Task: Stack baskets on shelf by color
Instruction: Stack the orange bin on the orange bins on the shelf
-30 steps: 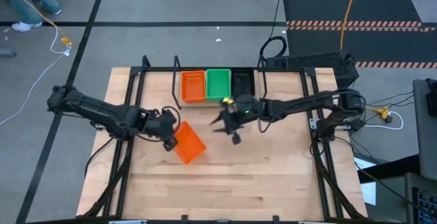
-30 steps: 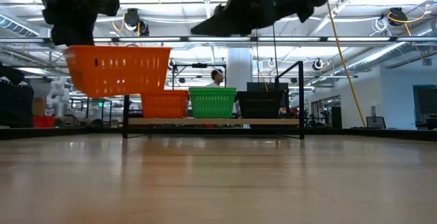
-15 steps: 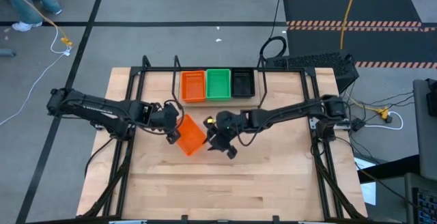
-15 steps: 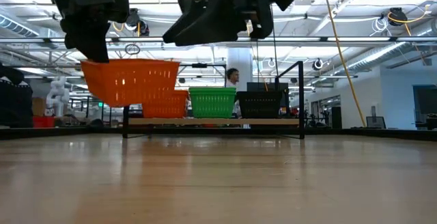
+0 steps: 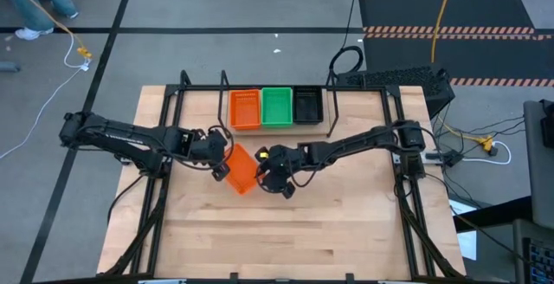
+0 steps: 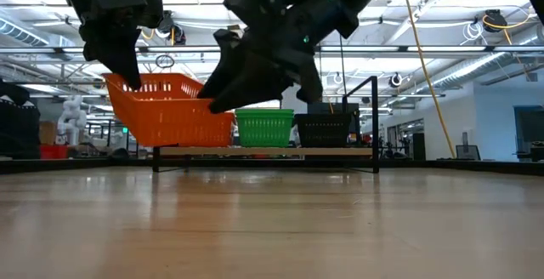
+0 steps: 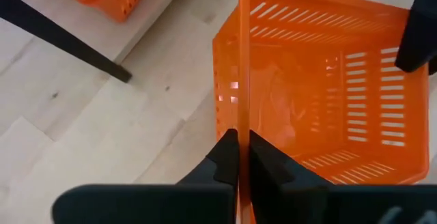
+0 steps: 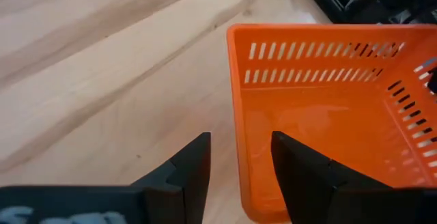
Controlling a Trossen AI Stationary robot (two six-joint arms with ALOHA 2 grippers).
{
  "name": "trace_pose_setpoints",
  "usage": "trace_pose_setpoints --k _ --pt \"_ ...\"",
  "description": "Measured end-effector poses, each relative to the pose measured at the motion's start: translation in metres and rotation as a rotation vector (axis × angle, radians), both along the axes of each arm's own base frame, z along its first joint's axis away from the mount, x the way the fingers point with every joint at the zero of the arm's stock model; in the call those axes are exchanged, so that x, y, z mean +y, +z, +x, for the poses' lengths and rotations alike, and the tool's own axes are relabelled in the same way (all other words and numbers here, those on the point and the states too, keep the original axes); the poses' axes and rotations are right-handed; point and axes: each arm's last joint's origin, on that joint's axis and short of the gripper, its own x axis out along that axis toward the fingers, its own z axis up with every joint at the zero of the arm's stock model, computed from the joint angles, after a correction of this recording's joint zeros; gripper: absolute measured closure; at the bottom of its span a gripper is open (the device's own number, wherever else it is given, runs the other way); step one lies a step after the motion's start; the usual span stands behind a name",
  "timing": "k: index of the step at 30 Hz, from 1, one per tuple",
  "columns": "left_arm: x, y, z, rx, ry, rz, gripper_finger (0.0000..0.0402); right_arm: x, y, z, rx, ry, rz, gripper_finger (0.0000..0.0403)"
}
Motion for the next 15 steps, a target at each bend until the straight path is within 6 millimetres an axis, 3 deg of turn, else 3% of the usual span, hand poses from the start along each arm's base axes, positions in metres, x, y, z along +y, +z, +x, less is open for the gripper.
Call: trace_pose_setpoints --k 3,7,12,15 --pt "0.0 0.0 0.0 0.001 0.001 0.0 0.0385 0.0 -0.001 0.0 0.002 0.003 0.002 0.0295" --pt "0.0 0.001 0.0 -0.007 0.001 -0.001 0.0395 0.001 0.002 0.0 -0.009 0.008 -0.002 0.0385" --pt "0.0 0.003 -0.002 -0.021 0.002 -0.002 0.0366 -0.001 0.003 0.0 -0.005 -0.01 0.016 0.0395" --pt "0.0 0.003 -0.003 -0.012 0.002 0.002 0.034 -0.001 0.014 -0.001 -0.024 -0.021 0.033 0.0396"
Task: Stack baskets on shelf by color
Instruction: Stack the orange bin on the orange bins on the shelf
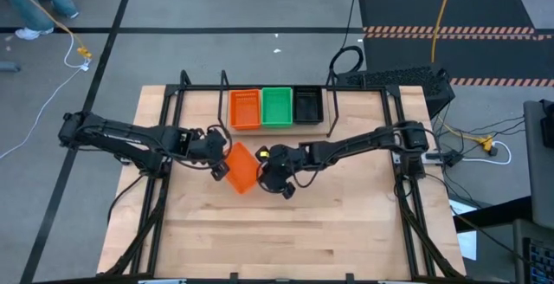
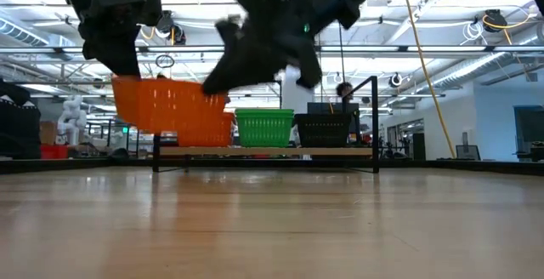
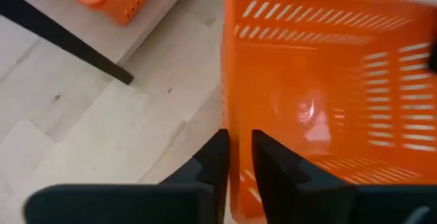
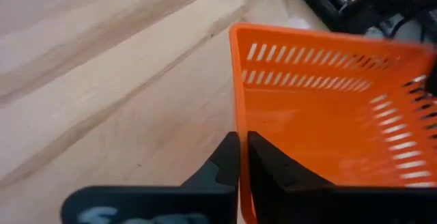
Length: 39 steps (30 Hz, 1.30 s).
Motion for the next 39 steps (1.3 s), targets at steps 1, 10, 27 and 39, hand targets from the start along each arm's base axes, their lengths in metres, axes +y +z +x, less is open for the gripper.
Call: trace_pose_setpoints --k 1,10,27,39 --pt "0.0 0.001 -0.001 -0.002 -0.007 0.005 0.0331 0.001 0.006 0.0 -0.016 0.003 0.002 0.0397" --pt "0.005 0.07 -0.05 -0.134 0.063 0.278 0.0265 -0.033 0.068 -0.018 -0.162 -0.202 -0.181 0.04" --pt "0.012 0.06 -0.074 -0.223 0.215 0.487 0.024 -0.145 0.073 -0.013 -0.26 -0.531 0.058 0.0402" --pt "0.011 0.043 -0.064 -0.265 0.225 0.483 0.024 -0.15 0.029 0.007 -0.207 -0.54 0.121 0.0402"
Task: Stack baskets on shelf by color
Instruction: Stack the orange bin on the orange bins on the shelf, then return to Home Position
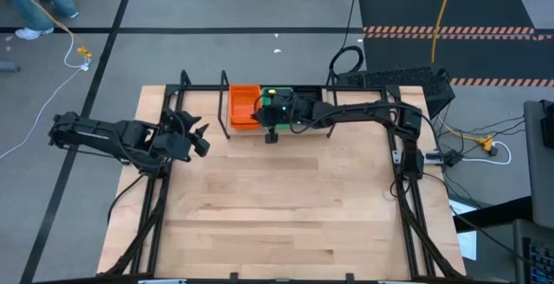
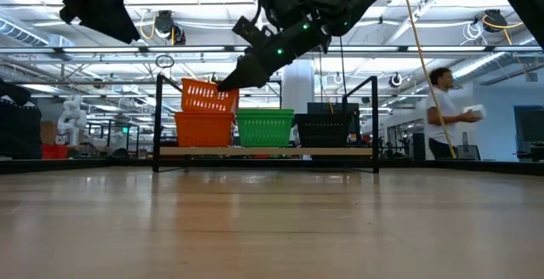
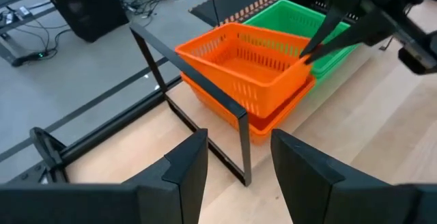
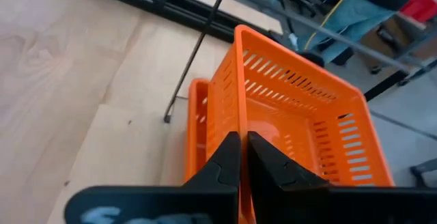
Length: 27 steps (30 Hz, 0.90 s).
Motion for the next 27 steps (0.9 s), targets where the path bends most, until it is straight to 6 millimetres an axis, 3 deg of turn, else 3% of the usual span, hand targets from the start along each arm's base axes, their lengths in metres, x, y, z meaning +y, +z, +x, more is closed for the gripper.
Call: trace_pose_setpoints --k 11,19,23,27 --pt "0.0 0.002 0.002 -0.015 -0.011 0.007 0.024 0.004 -0.003 0.002 -0.002 -0.007 0.032 0.0388" --pt "-0.001 0.003 0.003 -0.033 -0.01 0.005 0.024 0.008 -0.003 0.003 -0.012 -0.043 0.068 0.0302" --pt "-0.001 0.003 0.003 -0.03 -0.013 0.008 0.024 0.01 0.011 -0.003 -0.019 -0.057 0.088 0.0255" --pt "-0.004 -0.002 0.005 -0.055 -0.013 0.012 0.024 0.019 0.052 -0.035 0.035 -0.063 0.136 0.0239"
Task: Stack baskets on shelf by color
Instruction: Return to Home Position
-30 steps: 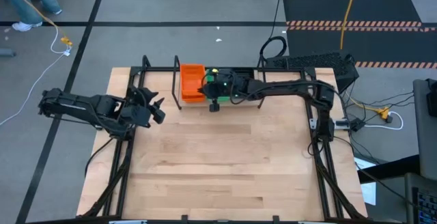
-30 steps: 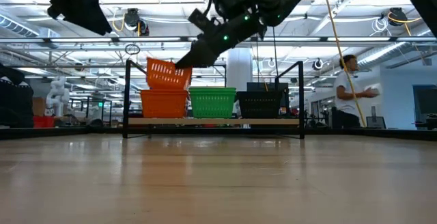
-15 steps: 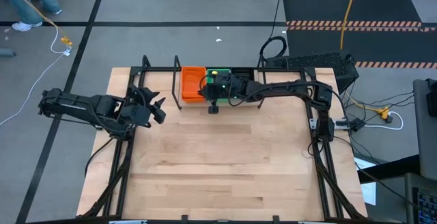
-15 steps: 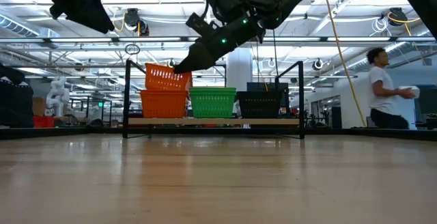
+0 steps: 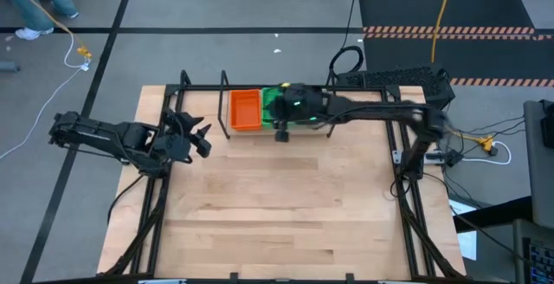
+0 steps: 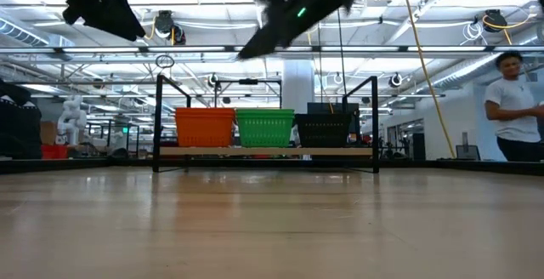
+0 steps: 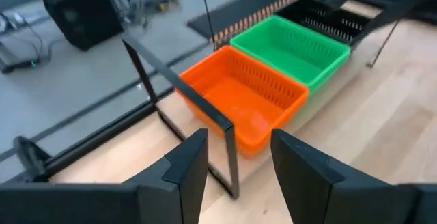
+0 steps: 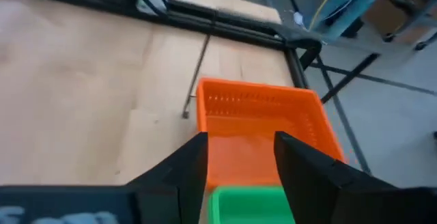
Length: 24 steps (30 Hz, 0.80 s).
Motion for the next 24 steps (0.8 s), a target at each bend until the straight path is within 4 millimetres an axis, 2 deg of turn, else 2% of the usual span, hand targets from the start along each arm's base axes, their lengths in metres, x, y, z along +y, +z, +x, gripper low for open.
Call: trace_pose_setpoints --k 3,5,7,9,12,15,19,24 --pt "-0.006 -0.018 0.007 -0.05 0.003 0.053 0.024 0.01 0.028 -0.04 -0.047 0.048 0.063 0.0244" --pt "-0.01 -0.033 0.012 -0.073 -0.019 0.084 0.024 0.02 0.034 -0.069 -0.118 0.097 0.102 0.0255" --pt "-0.013 -0.047 0.016 -0.109 -0.044 0.109 0.0241 0.03 0.027 -0.097 -0.187 0.116 0.151 0.0267" --pt "-0.015 -0.057 0.019 -0.117 -0.082 0.138 0.0241 0.04 0.011 -0.125 -0.246 0.124 0.189 0.0278" --pt "-0.017 -0.064 0.022 -0.135 -0.134 0.165 0.0241 0.054 -0.014 -0.161 -0.339 0.129 0.228 0.0294" --pt "-0.017 -0.066 0.024 -0.137 -0.169 0.223 0.0241 0.063 -0.03 -0.193 -0.377 0.152 0.259 0.0307" --pt "-0.013 -0.079 0.022 -0.121 -0.194 0.316 0.0241 0.073 -0.039 -0.227 -0.4 0.257 0.279 0.0321" --pt "-0.002 -0.103 0.009 -0.22 -0.184 0.312 0.0241 0.081 -0.043 -0.255 -0.493 0.32 0.251 0.0331"
